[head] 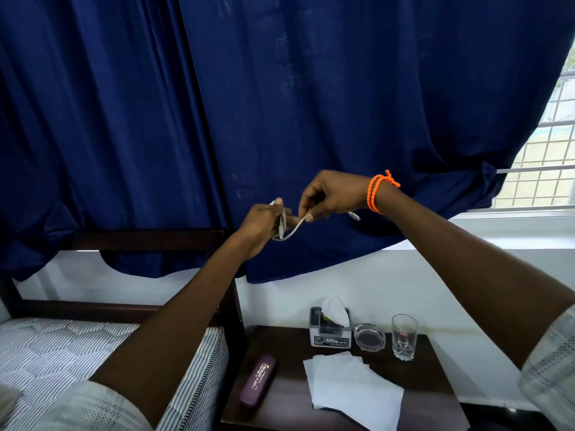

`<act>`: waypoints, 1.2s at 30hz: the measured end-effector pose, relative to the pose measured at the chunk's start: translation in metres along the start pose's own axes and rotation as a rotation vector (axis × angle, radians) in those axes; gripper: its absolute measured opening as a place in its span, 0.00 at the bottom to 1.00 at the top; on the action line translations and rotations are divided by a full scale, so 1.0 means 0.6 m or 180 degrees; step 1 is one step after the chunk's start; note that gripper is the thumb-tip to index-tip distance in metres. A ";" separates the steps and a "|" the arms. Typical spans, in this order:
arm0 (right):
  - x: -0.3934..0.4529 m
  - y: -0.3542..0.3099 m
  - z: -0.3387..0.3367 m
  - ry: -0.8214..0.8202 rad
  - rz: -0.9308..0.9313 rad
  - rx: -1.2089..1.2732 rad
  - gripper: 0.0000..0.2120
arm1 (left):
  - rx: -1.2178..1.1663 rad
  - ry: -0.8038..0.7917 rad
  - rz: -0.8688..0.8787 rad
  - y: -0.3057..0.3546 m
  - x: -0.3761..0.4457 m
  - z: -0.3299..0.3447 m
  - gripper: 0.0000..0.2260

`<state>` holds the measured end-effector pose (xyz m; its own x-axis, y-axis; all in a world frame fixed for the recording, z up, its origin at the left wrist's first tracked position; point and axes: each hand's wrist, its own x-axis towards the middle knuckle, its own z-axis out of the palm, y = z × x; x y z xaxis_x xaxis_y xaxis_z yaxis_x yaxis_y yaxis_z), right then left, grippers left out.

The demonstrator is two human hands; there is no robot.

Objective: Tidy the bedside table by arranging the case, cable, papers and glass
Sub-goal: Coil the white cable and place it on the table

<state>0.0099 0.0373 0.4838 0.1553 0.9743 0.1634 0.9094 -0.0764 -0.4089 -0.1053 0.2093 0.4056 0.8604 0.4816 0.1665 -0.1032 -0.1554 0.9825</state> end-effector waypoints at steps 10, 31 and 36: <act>-0.005 -0.006 -0.012 0.0212 -0.0010 -0.0072 0.05 | -0.1278 0.0438 -0.0378 -0.001 0.008 -0.024 0.19; 0.012 0.038 0.056 0.1190 -0.0100 0.1168 0.09 | -0.0781 -0.1250 -0.0047 0.016 -0.034 0.012 0.28; 0.015 0.032 0.098 0.0866 0.0192 0.2257 0.14 | -0.1542 -0.1258 0.0027 0.006 -0.037 0.008 0.22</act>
<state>0.0064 0.0571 0.4246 0.3702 0.8790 0.3005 0.4448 0.1162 -0.8880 -0.1225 0.1936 0.4048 0.9686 0.1123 0.2217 -0.2456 0.2956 0.9232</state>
